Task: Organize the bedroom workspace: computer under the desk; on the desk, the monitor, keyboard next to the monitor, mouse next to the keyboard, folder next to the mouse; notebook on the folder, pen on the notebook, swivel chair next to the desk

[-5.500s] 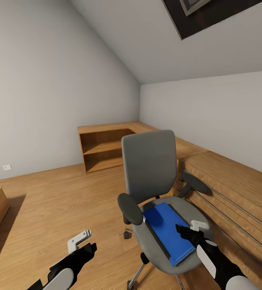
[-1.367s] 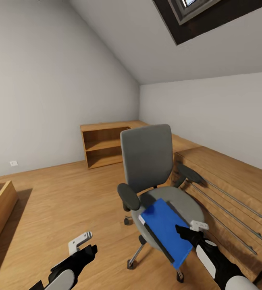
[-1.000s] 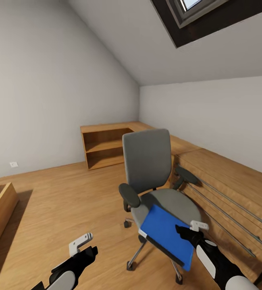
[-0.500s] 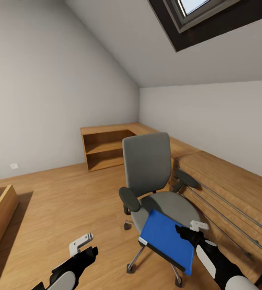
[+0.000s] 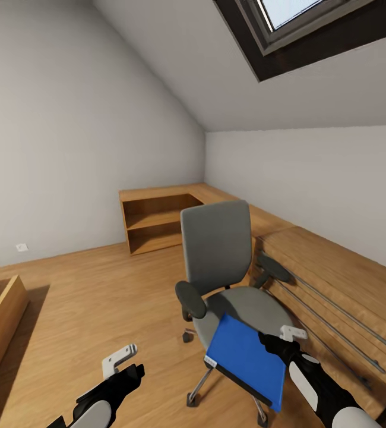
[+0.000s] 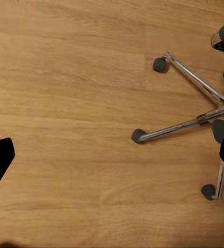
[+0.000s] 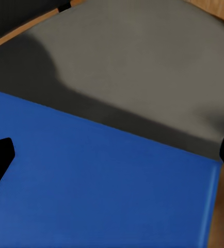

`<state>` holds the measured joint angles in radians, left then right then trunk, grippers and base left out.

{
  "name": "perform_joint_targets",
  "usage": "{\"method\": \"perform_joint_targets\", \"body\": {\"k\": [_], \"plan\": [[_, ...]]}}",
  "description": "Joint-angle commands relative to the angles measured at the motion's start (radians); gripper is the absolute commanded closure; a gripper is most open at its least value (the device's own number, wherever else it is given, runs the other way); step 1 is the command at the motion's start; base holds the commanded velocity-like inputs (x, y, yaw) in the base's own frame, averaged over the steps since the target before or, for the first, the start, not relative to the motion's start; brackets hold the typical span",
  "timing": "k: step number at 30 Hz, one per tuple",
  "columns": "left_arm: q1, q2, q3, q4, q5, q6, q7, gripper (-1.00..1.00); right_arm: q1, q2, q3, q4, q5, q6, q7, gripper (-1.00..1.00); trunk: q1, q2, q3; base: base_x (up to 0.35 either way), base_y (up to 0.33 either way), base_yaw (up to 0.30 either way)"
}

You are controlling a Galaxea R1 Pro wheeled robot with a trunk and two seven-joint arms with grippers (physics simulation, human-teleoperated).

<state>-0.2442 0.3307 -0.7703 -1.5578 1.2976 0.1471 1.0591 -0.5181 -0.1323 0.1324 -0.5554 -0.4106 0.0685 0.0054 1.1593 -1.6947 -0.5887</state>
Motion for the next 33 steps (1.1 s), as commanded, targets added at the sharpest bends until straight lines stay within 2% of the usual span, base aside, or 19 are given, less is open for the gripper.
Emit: {"method": "perform_joint_targets", "body": {"k": [1, 26, 33], "plan": [[-0.001, 0.001, -0.001, -0.001, 0.0, 0.008, 0.005, -1.0, 0.0, -0.001, 0.004, -0.001, -0.007, 0.004, -0.001, -1.0, -0.004, 0.007, 0.002, 0.0, 0.0, 0.0], [-0.001, 0.001, -0.009, 0.0, 0.001, 0.008, 0.006, -1.0, 0.0, -0.002, 0.002, -0.008, -0.007, 0.003, -0.001, -1.0, -0.1, 0.182, 0.08, 0.0, 0.0, 0.0], [-0.001, 0.002, -0.008, 0.022, -0.003, 0.008, 0.01, -1.0, 0.001, -0.005, -0.001, -0.068, -0.008, 0.004, -0.001, -1.0, -0.1, 0.182, 0.08, 0.0, 0.0, 0.0]]}}
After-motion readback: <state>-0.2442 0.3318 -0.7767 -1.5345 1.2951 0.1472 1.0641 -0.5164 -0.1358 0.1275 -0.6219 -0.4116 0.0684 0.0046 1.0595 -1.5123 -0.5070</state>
